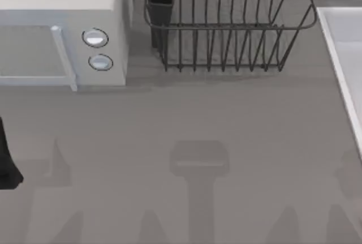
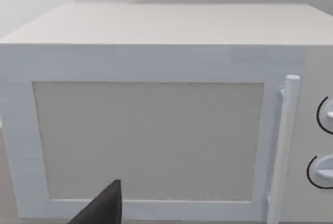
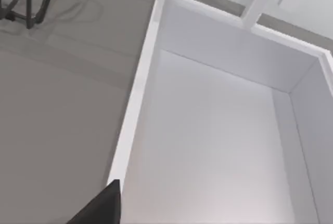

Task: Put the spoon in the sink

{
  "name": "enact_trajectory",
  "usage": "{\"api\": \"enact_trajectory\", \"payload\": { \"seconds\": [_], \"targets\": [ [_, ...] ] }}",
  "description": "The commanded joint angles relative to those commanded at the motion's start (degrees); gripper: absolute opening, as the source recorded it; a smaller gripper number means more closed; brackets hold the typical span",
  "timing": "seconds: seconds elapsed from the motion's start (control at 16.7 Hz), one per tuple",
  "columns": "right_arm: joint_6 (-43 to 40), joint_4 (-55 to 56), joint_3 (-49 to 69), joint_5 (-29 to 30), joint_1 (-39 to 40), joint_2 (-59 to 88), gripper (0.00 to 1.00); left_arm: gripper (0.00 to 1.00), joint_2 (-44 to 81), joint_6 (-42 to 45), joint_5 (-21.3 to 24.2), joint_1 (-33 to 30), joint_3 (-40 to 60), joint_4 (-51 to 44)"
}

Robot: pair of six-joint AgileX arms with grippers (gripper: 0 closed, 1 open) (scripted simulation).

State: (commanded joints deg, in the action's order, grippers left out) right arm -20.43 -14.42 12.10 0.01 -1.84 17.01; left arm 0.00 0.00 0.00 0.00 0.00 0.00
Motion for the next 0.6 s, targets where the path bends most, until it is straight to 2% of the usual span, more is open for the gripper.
{"api": "enact_trajectory", "payload": {
  "seconds": [0.24,0.6],
  "targets": [
    [-18.4,-9.7,7.0,0.1,-1.3,12.6,1.0,1.0,0.0,0.0,0.0,0.0,0.0,0.0],
    [-37.4,-22.4,17.5,0.4,-3.1,27.9,1.0,1.0,0.0,0.0,0.0,0.0,0.0,0.0]
  ]
}}
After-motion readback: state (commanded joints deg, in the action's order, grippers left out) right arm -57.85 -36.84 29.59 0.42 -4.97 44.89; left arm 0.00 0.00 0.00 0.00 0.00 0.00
